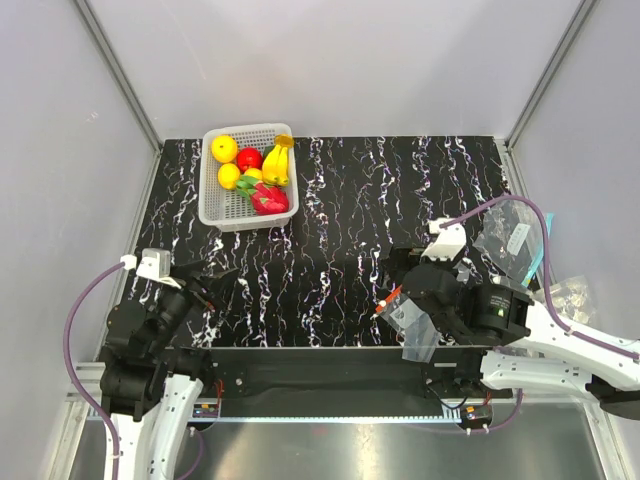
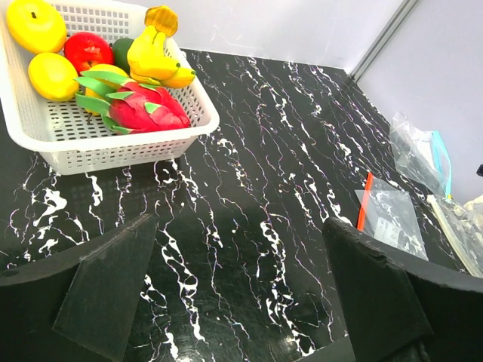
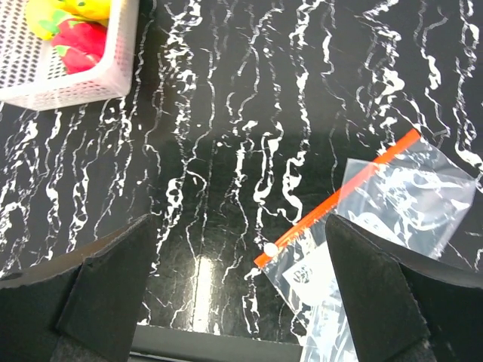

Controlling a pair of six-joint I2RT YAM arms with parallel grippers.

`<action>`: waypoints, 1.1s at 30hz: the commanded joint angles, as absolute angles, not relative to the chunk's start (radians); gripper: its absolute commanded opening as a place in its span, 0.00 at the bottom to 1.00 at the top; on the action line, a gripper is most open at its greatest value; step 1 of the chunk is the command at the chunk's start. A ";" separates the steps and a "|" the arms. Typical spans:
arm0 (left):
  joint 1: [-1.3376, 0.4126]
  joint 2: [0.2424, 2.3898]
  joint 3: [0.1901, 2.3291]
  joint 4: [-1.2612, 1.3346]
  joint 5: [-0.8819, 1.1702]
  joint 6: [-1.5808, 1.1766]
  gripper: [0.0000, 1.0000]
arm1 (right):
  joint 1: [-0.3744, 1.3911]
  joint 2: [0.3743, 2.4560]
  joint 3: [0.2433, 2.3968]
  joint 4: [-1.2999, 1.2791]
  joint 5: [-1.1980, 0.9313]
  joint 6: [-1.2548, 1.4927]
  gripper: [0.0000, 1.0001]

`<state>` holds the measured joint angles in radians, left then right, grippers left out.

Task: Place the food in the zip-top bag and seal the zipper
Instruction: Pick up the zipper food storage bag at the center of the board.

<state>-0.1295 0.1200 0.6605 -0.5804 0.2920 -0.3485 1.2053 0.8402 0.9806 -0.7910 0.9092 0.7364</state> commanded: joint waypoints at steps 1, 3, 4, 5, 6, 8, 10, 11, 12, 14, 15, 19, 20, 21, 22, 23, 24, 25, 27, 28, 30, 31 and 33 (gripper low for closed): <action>-0.124 0.129 0.661 -0.535 0.337 -0.357 0.99 | 1.207 0.818 0.977 -0.841 0.974 0.830 1.00; -0.124 0.130 0.661 -0.535 0.339 -0.357 0.99 | 1.207 0.808 0.974 -0.862 0.971 0.830 0.99; -0.124 0.129 0.661 -0.535 0.337 -0.356 0.99 | 1.207 0.807 0.973 -0.870 0.979 0.833 1.00; -0.124 0.126 0.661 -0.535 0.334 -0.359 0.99 | 1.206 0.818 0.974 -0.894 0.989 0.845 1.00; -0.124 0.123 0.661 -0.537 0.330 -0.360 0.99 | 1.204 0.827 0.989 -0.903 1.011 0.868 1.00; -0.124 0.121 0.661 -0.538 0.327 -0.360 0.99 | 1.181 0.874 1.006 -0.899 1.023 0.853 1.00; -0.123 0.124 0.661 -0.535 0.328 -0.360 0.99 | 1.142 0.917 1.037 -0.882 1.028 0.798 1.00; -0.123 0.127 0.661 -0.535 0.330 -0.360 0.99 | 1.088 0.967 1.048 -0.867 1.025 0.764 1.00; -0.123 0.130 0.661 -0.535 0.333 -0.357 0.99 | 1.050 0.994 1.069 -0.867 1.006 0.755 1.00; -0.124 0.135 0.663 -0.537 0.334 -0.360 0.99 | 0.906 1.060 1.088 -0.871 0.976 0.744 1.00; -0.124 0.133 0.661 -0.537 0.334 -0.360 0.99 | 0.844 1.078 1.097 -0.877 0.932 0.747 1.00; -0.124 0.127 0.661 -0.538 0.334 -0.362 0.99 | 0.545 1.134 1.088 -0.848 0.801 0.712 1.00; -0.124 0.129 0.660 -0.537 0.334 -0.362 0.99 | 0.507 1.135 1.083 -0.830 0.790 0.697 1.00; -0.124 0.127 0.660 -0.540 0.334 -0.364 0.99 | 0.442 1.134 1.072 -0.818 0.772 0.686 1.00; -0.124 0.129 0.660 -0.537 0.334 -0.364 0.99 | 0.419 1.135 1.068 -0.799 0.769 0.671 1.00; -0.126 0.130 0.661 -0.538 0.336 -0.362 0.99 | 0.393 1.135 1.060 -0.757 0.765 0.649 1.00; -0.124 0.133 0.660 -0.538 0.337 -0.362 0.99 | 0.361 1.137 1.048 -0.735 0.747 0.641 1.00; -0.124 0.136 0.661 -0.538 0.341 -0.362 0.99 | 0.298 1.147 1.043 -0.715 0.723 0.632 1.00; -0.124 0.141 0.661 -0.538 0.345 -0.362 0.99 | 0.227 1.166 1.040 -0.677 0.645 0.617 1.00; -0.126 0.146 0.661 -0.538 0.347 -0.362 0.99 | 0.177 1.183 1.039 -0.667 0.634 0.618 1.00; -0.124 0.150 0.661 -0.538 0.351 -0.362 0.99 | 0.138 1.195 1.038 -0.657 0.612 0.624 1.00; -0.126 0.155 0.661 -0.538 0.353 -0.362 0.99 | 0.120 1.193 1.035 -0.660 0.609 0.630 1.00; -0.129 0.158 0.661 -0.538 0.354 -0.362 0.99 | 0.094 1.172 1.014 -0.670 0.635 0.666 1.00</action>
